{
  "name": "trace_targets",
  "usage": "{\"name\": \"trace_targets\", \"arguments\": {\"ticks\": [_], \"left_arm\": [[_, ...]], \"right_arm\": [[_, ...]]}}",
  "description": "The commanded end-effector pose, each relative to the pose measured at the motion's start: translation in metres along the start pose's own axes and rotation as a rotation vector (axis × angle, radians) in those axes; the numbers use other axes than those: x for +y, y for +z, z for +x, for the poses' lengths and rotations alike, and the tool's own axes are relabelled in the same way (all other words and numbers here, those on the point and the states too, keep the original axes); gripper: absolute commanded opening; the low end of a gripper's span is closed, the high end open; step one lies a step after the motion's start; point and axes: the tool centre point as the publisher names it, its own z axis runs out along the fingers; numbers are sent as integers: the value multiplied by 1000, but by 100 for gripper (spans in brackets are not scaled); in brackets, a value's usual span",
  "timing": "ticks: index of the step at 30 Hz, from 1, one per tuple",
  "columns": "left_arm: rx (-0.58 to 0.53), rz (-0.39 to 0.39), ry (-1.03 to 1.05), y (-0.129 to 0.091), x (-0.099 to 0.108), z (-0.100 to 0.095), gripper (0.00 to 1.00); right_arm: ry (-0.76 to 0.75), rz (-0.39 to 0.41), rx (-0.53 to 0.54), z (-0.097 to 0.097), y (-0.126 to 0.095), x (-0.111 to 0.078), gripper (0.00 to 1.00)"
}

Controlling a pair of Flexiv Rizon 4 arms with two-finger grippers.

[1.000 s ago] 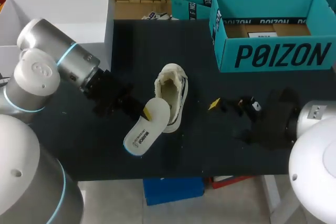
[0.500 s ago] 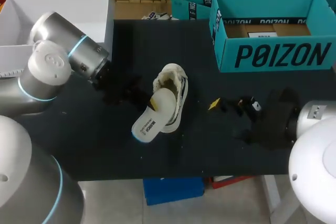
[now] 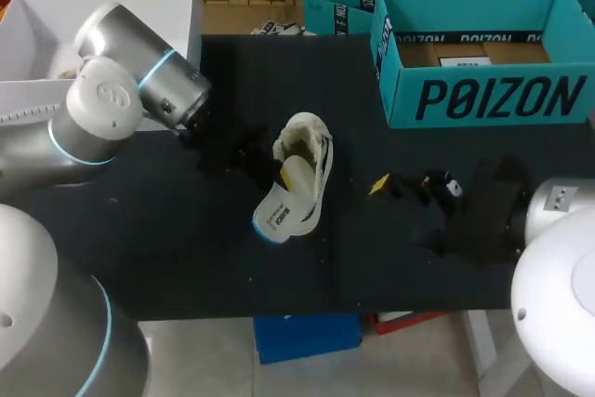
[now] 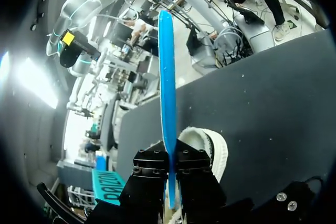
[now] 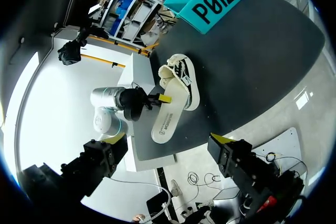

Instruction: Take the shoe out of the shoebox, open the shoe tongue, remove and reinsert the insole, then place the shoe into the shoebox

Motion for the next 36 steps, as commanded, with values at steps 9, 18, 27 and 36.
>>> {"name": "trace_targets", "arguments": {"ticks": [9, 18, 27, 36], "left_arm": [[27, -45, -36, 2, -1, 4, 0], [25, -61, -78, 7, 12, 10, 0], [32, -93, -74, 13, 31, 15, 0], [36, -144, -55, 13, 55, 15, 0]], "right_arm": [[13, 1, 27, -7, 0, -4, 100], [13, 1, 27, -7, 0, -4, 100], [13, 1, 27, -7, 0, -4, 100], [13, 1, 27, -7, 0, -4, 100]]}}
